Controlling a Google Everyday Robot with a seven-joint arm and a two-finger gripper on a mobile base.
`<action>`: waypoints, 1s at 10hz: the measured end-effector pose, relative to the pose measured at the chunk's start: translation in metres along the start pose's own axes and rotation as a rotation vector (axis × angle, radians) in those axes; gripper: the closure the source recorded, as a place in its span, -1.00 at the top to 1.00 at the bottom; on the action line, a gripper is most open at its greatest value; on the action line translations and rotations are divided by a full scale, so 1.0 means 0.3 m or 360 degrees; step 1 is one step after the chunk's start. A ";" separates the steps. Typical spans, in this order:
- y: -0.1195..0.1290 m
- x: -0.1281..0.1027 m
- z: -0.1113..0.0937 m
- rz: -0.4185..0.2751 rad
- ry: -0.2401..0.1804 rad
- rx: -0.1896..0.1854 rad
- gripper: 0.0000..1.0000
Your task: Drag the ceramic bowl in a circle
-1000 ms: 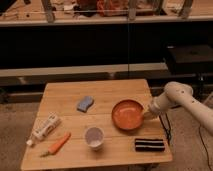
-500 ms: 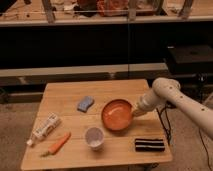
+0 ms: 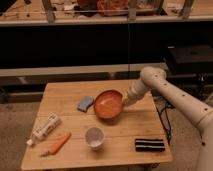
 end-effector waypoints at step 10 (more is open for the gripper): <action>0.474 0.163 -0.083 0.0523 0.0027 -0.0072 -0.99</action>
